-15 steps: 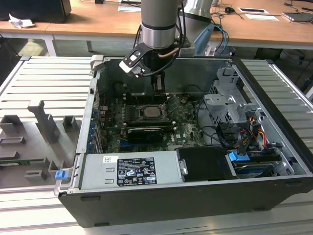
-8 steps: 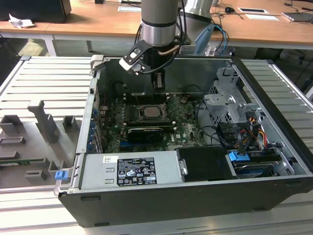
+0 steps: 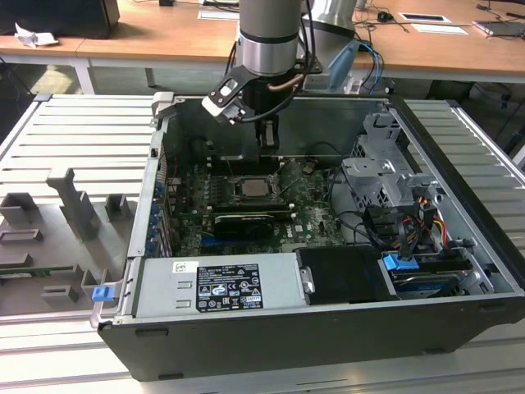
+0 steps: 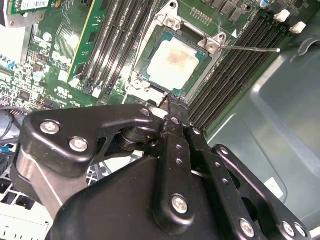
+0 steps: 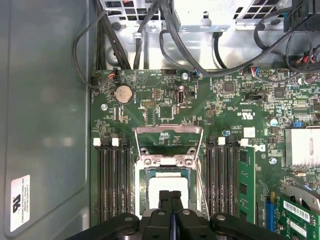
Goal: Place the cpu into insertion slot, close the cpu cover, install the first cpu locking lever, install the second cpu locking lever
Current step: 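Close the cpu cover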
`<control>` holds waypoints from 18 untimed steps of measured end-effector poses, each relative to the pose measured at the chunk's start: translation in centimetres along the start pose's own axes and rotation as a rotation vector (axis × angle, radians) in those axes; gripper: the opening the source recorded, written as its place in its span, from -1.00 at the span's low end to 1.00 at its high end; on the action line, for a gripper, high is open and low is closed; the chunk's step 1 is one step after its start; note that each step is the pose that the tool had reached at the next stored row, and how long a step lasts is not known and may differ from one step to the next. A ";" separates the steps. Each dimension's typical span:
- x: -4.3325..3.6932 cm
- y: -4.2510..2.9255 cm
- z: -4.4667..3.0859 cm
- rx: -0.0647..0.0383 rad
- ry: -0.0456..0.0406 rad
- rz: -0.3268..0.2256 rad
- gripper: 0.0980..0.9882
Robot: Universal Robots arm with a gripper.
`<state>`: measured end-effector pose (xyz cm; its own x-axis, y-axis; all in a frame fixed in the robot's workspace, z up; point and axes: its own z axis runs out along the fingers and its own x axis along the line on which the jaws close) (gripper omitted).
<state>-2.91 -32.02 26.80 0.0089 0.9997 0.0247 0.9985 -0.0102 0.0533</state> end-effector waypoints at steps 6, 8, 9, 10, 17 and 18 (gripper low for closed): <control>0.31 0.54 -1.53 0.000 -0.0105 -0.001 -0.97; 0.33 0.58 -1.58 0.000 -0.0121 -0.001 -0.97; 0.34 0.60 -1.61 0.000 -0.0130 -0.001 -0.97; 0.35 0.62 -1.64 0.000 -0.0140 -0.001 -0.97; 0.42 0.79 -1.83 0.000 -0.0234 -0.001 -0.97; 0.43 0.81 -1.84 0.000 -0.0248 -0.001 -0.97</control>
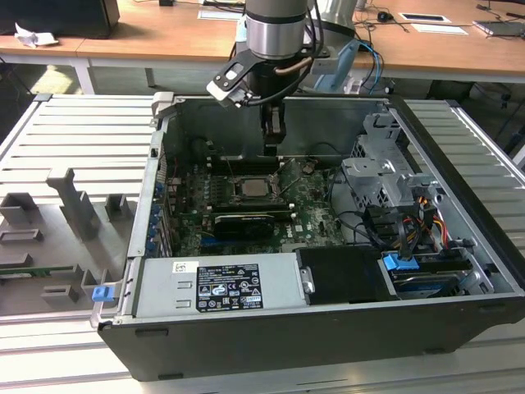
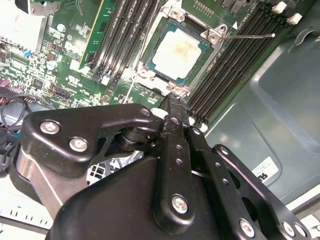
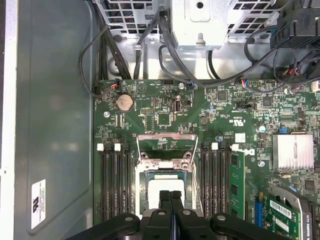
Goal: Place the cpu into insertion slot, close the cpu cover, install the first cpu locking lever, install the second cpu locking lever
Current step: 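Close the cpu cover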
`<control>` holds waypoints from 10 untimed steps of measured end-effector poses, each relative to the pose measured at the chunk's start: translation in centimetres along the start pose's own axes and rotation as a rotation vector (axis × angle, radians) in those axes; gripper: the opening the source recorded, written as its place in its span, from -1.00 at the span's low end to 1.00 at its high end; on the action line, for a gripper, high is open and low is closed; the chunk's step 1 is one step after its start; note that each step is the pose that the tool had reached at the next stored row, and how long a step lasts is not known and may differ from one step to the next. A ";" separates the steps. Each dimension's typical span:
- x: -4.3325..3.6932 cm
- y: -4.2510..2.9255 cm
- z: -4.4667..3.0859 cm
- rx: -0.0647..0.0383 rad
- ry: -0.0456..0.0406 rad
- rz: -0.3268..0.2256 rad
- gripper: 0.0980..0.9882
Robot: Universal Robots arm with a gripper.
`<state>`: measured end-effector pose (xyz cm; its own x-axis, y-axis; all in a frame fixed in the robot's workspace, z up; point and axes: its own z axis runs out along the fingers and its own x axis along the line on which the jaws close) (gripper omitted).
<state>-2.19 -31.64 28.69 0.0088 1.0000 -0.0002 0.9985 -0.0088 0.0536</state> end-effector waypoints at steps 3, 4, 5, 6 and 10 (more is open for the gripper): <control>0.02 0.05 -0.03 0.000 -0.0037 0.000 -0.97; 0.03 0.08 -0.06 0.000 -0.0060 0.000 -0.97; 0.03 0.10 -0.07 0.000 -0.0074 0.000 -0.97; 0.04 0.11 -0.08 0.000 -0.0084 0.000 -0.97; 0.08 0.20 -0.14 0.000 -0.0159 -0.001 -0.97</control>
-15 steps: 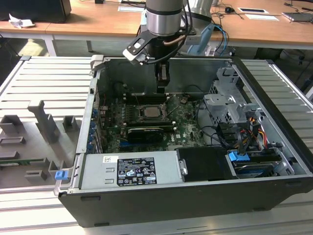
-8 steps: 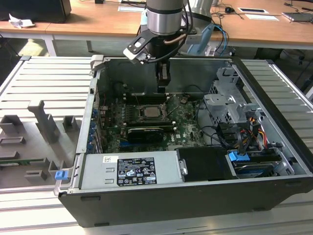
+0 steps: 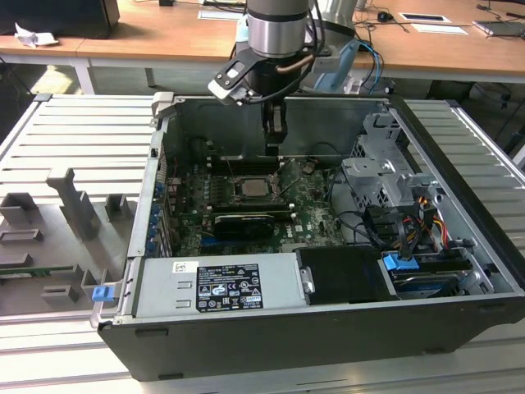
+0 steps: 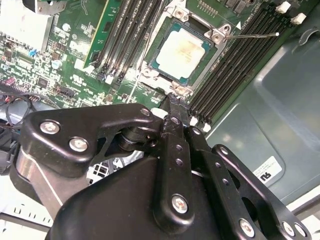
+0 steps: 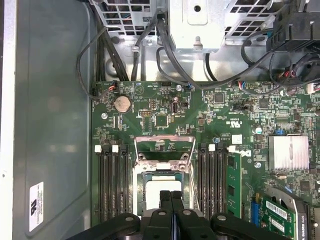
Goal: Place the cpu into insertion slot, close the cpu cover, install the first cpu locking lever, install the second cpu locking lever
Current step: 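Close the cpu cover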
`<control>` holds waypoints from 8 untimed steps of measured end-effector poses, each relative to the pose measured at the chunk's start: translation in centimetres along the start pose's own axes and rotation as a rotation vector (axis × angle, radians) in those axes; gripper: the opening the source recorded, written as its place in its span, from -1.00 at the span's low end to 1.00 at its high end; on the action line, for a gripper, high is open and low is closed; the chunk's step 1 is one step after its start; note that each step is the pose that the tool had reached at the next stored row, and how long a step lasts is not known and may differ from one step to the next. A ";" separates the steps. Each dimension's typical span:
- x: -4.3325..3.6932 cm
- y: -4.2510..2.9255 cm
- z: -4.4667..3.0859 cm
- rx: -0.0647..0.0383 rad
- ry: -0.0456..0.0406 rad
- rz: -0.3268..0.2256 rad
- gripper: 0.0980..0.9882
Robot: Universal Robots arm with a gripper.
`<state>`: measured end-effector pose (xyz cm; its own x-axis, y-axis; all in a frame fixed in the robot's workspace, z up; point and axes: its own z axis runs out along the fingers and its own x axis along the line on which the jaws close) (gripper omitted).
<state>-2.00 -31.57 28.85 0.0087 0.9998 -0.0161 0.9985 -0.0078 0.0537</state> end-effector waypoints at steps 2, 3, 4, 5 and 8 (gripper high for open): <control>0.02 0.04 -0.03 0.000 -0.0036 0.000 -0.97; 0.03 0.05 -0.04 0.000 -0.0055 0.000 -0.97; 0.04 0.07 -0.05 0.000 -0.0072 0.000 -0.97; 0.05 0.09 -0.06 0.000 -0.0091 -0.001 -0.97; 0.08 0.13 -0.09 0.000 -0.0142 -0.001 -0.97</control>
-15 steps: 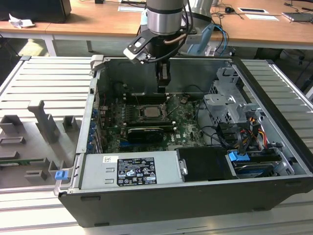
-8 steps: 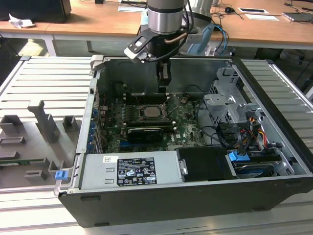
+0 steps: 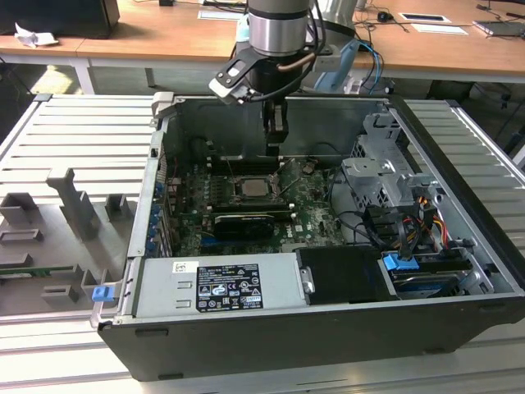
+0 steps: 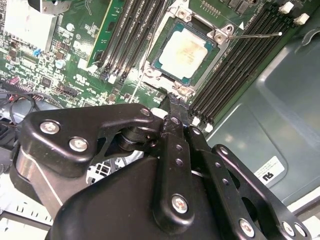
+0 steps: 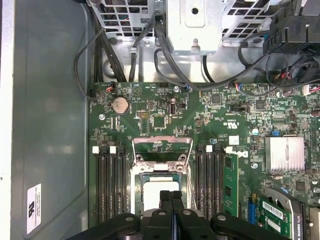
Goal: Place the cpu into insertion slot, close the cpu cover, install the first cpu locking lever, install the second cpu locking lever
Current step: 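Close the cpu cover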
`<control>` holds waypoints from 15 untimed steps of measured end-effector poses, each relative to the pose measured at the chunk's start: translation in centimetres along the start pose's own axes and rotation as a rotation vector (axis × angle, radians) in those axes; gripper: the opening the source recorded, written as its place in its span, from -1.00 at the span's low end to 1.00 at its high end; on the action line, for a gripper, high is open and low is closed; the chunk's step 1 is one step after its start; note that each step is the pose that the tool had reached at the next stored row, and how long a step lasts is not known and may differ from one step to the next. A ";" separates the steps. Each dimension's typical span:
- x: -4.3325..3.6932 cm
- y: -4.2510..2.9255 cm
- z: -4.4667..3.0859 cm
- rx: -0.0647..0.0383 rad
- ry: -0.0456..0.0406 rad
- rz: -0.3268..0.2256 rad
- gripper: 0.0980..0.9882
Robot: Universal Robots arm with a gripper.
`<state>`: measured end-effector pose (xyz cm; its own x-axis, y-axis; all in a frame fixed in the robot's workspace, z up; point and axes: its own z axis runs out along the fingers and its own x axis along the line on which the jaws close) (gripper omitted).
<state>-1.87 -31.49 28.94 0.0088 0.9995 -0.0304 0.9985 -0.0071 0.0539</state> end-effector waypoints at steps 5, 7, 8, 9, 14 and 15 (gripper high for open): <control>0.06 0.07 -0.04 0.000 -0.0091 -0.001 -0.97; 0.09 0.10 -0.06 0.000 -0.0139 -0.001 -0.97; 0.10 0.12 -0.07 0.000 -0.0169 -0.001 -0.97; 0.12 0.13 -0.08 0.000 -0.0190 -0.001 -0.97; 0.14 0.26 -0.16 0.000 -0.0244 -0.001 -0.97; 0.14 0.32 -0.18 0.000 -0.0251 -0.001 -0.97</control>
<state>-1.56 -31.34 29.13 0.0087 0.9984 -0.0555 0.9985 -0.0057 0.0540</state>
